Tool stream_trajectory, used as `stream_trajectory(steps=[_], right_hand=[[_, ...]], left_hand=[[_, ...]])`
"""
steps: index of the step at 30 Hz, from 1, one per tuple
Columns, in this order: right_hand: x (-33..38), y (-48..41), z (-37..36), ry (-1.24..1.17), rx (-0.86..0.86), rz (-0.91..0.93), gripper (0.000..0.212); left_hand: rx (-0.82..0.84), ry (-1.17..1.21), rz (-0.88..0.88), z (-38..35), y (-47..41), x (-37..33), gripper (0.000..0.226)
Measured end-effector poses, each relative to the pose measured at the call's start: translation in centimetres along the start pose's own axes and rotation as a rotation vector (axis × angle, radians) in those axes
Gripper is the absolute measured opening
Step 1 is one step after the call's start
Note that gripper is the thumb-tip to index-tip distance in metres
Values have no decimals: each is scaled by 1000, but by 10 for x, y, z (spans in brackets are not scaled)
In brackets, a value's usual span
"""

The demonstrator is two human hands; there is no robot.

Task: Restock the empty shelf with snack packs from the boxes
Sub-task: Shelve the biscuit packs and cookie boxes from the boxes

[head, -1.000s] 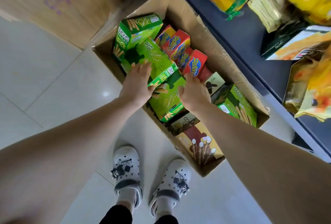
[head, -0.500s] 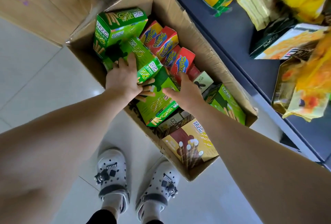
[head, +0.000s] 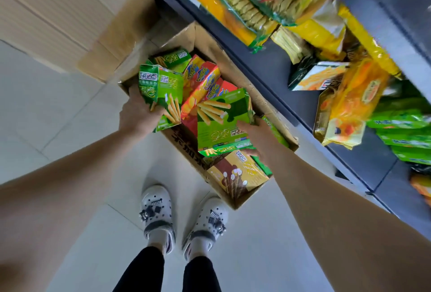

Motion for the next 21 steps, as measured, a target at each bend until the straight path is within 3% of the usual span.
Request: stream_trajectory(steps=[2, 5, 6, 9, 13, 19, 21], right_hand=[[4, 27, 3, -54, 39, 0, 40], [14, 69, 15, -9, -32, 11, 63], [18, 83, 20, 47, -80, -4, 63], [26, 132, 42, 233, -233, -64, 33], [44, 201, 63, 184, -359, 13, 39], [75, 308, 55, -53, -218, 203, 42], [87, 341, 52, -71, -180, 246, 41]], left_hand=[[4, 55, 10, 13, 26, -4, 83], [18, 114, 25, 36, 65, -11, 87], [25, 123, 27, 45, 78, -14, 86], [41, 160, 20, 71, 113, -26, 86], [42, 190, -61, 108, 159, -60, 79], [175, 197, -217, 149, 234, -129, 81], [204, 213, -260, 160, 255, -148, 71]])
Point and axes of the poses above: each hand's wrist, its own y-axis away from the middle knuckle, its own z-axis out of the back of the hand, x = y × z, the point moved 9 cm from there along -y, towards the middle knuckle, and after that the axes turned 10 degrees about x, right-handed, at the moved point
